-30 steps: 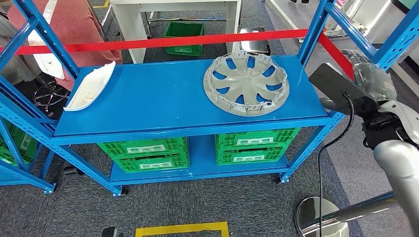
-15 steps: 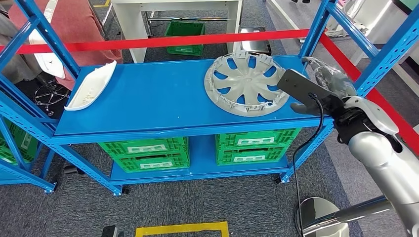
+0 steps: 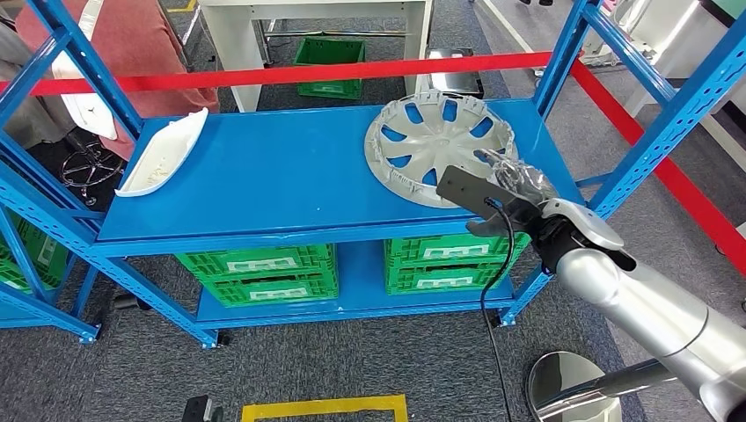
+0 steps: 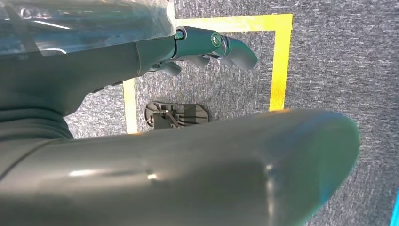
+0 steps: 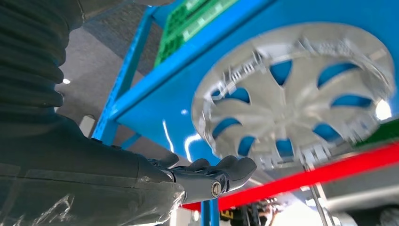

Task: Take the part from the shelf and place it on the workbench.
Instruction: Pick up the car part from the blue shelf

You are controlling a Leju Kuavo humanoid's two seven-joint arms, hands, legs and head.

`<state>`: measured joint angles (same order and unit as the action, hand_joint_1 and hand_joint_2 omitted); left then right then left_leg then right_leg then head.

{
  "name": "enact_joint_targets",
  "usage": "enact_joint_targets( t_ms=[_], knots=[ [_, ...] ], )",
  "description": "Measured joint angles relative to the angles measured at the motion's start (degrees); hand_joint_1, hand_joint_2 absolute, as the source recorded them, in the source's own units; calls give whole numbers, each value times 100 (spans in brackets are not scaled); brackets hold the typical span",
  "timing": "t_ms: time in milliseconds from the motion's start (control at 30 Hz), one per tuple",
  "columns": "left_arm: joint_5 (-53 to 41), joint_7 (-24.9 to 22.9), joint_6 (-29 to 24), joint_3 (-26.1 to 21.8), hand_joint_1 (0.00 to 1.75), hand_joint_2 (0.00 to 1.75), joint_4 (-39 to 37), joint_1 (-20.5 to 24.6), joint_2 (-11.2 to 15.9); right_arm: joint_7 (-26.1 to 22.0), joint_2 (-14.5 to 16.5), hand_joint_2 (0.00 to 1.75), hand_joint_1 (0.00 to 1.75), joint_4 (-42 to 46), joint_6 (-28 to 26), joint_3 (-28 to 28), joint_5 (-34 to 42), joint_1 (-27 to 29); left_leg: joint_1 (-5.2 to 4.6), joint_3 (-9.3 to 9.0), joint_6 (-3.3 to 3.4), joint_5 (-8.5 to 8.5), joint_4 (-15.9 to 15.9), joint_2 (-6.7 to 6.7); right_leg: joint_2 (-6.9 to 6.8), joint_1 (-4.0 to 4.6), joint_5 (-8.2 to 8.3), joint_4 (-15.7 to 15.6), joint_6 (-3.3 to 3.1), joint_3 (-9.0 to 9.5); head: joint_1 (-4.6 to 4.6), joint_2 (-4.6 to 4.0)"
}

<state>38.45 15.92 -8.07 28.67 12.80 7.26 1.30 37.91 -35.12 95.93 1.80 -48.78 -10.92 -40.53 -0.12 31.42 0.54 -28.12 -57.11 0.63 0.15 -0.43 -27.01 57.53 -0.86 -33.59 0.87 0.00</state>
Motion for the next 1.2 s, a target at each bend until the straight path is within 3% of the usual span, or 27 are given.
enact_joint_targets(
  t_ms=[400,733,1200],
  knots=[
    [42,-31,-19,145,0,0,20,9,4,-83,116,175,0,-590,-56,-644,55,79,0,-1,0,0,0,0,1,0,0,-4,1,0,0,0],
    [109,-31,-31,241,0,0,20,2,6,10,116,175,0,-826,104,-862,-43,204,0,-2,0,0,0,-1,4,0,0,-4,1,0,0,0],
    [317,108,58,261,0,0,18,-162,1,52,-335,175,0,-603,231,-809,-247,246,-2,-3,1,0,-1,-2,7,-1,2,-7,3,0,0,0]
  ],
)
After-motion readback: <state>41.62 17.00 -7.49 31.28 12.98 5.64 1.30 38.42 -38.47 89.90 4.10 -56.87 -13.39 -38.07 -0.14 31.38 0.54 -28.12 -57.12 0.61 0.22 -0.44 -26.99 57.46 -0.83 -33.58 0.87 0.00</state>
